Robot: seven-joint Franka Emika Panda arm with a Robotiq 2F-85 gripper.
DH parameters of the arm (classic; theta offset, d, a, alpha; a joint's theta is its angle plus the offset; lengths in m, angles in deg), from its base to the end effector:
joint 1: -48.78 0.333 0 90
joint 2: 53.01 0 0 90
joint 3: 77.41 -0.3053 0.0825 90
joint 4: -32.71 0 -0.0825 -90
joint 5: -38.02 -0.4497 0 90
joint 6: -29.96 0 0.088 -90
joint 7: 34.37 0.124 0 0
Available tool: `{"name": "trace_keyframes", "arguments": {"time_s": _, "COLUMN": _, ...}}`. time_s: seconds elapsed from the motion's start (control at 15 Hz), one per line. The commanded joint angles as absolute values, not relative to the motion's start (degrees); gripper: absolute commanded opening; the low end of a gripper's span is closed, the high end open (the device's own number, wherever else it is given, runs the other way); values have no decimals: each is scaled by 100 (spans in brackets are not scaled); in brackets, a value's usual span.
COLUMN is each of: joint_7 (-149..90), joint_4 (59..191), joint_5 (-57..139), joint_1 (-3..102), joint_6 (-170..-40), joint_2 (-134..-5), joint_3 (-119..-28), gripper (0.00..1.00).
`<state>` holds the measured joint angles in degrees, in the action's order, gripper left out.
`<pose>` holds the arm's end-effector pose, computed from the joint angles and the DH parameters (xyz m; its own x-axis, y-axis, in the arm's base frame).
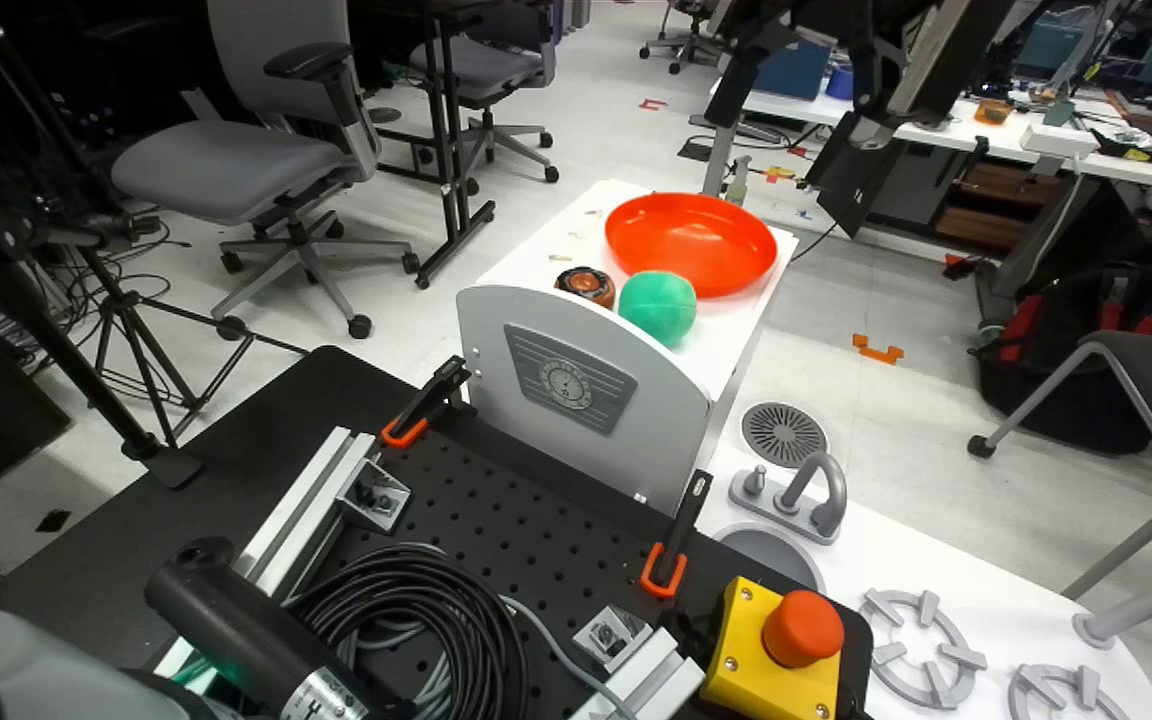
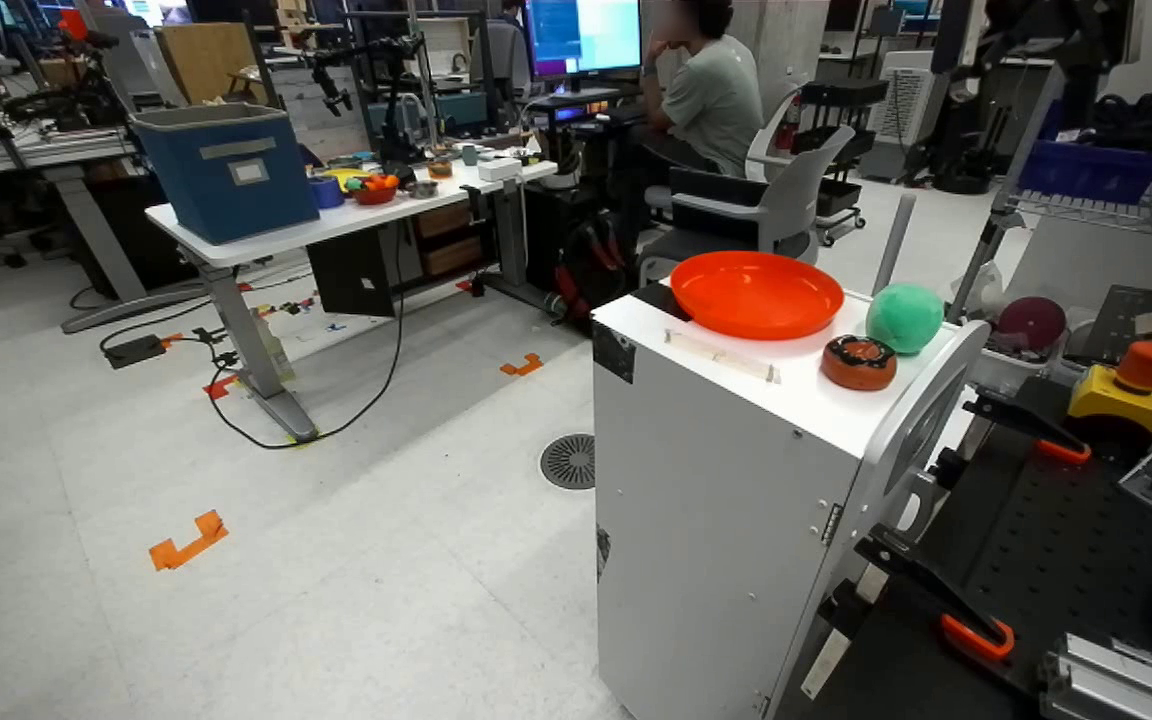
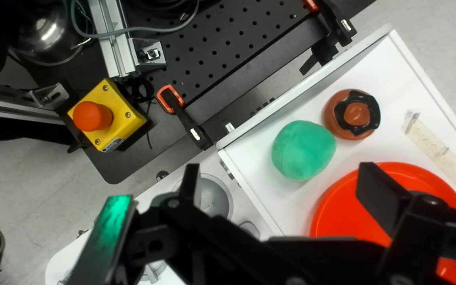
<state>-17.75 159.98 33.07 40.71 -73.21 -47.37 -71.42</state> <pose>0.5092 -0.1183 0.3340 0.7958 -0.5086 -0.3287 -0.5353 -0.8446 0.0108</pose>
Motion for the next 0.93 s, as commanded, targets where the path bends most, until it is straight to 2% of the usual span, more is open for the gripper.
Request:
{"name": "trace_keyframes", "arguments": {"time_s": 0.0, "joint_7": -1888, "joint_4": 15914, "joint_5": 3357, "joint_1": 4106, "joint_6": -7292, "joint_2": -4681, "joint_3": -7135, "gripper": 100}}
{"name": "trace_keyframes", "arguments": {"time_s": 0.87, "joint_7": -1854, "joint_4": 15841, "joint_5": 3577, "joint_1": 4111, "joint_6": -7315, "joint_2": -4700, "joint_3": -7162, "gripper": 100}}
